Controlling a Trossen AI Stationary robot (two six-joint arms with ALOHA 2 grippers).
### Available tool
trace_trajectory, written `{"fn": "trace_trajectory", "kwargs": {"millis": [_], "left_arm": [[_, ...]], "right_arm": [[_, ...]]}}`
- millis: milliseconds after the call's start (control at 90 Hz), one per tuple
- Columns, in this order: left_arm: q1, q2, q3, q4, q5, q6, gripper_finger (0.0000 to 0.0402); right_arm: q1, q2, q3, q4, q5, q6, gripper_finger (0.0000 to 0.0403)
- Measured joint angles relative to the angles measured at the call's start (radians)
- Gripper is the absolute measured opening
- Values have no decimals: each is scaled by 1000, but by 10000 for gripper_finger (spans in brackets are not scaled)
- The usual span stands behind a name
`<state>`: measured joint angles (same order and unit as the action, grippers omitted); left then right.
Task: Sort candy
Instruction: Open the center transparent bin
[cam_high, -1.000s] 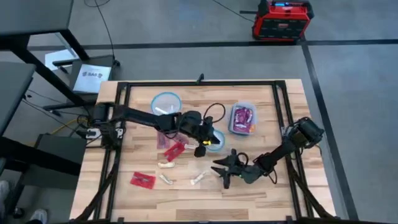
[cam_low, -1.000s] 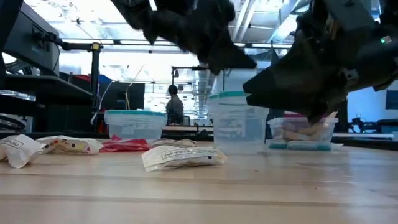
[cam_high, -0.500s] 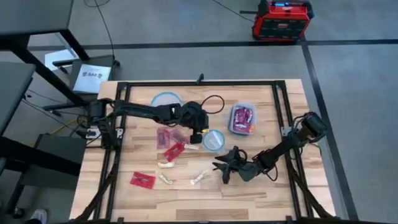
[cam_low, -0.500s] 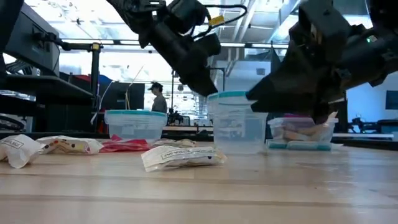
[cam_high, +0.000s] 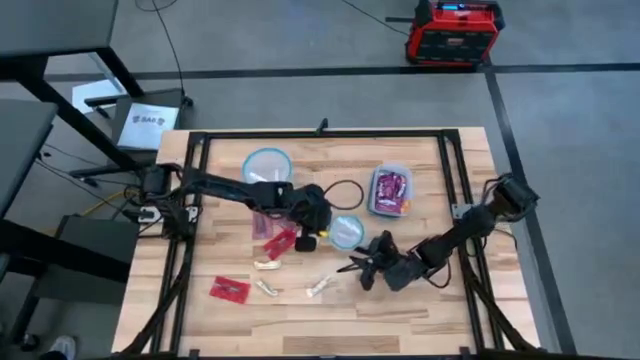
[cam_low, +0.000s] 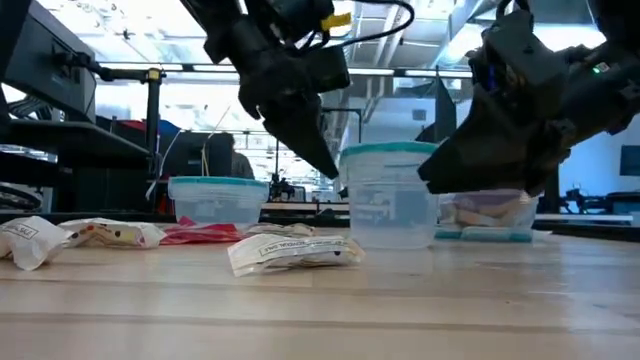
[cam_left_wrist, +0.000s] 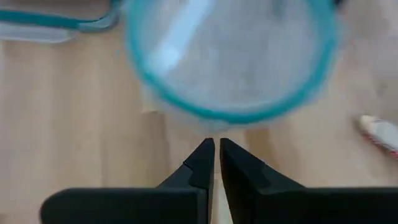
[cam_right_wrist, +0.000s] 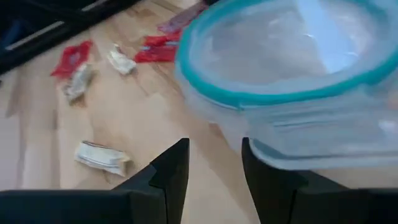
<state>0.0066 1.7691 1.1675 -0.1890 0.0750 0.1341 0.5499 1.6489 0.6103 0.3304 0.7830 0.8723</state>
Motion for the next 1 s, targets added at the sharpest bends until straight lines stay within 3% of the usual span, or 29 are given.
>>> {"fn": "trace_trajectory", "kwargs": {"millis": [189, 333, 533, 622, 878, 1000], "left_arm": [[-54, 0, 0, 54, 0, -23, 13], [-71, -7, 0, -3, -5, -26, 13], [-19, -24, 0, -21, -154, 16, 13], [25, -20, 0, 25, -159, 41, 13], [73, -16, 0, 100, 9, 14, 13], [43, -16, 0, 98, 24, 11, 13]], "right_arm": [[-4, -113, 0, -227, -7, 0, 134], [-8, -175, 0, -390, -7, 98, 134], [11, -169, 0, -334, -50, 115, 134], [13, -138, 0, -297, -59, 115, 134], [-26, -112, 0, -285, -60, 97, 134], [-51, -126, 0, -294, -65, 49, 134]]}}
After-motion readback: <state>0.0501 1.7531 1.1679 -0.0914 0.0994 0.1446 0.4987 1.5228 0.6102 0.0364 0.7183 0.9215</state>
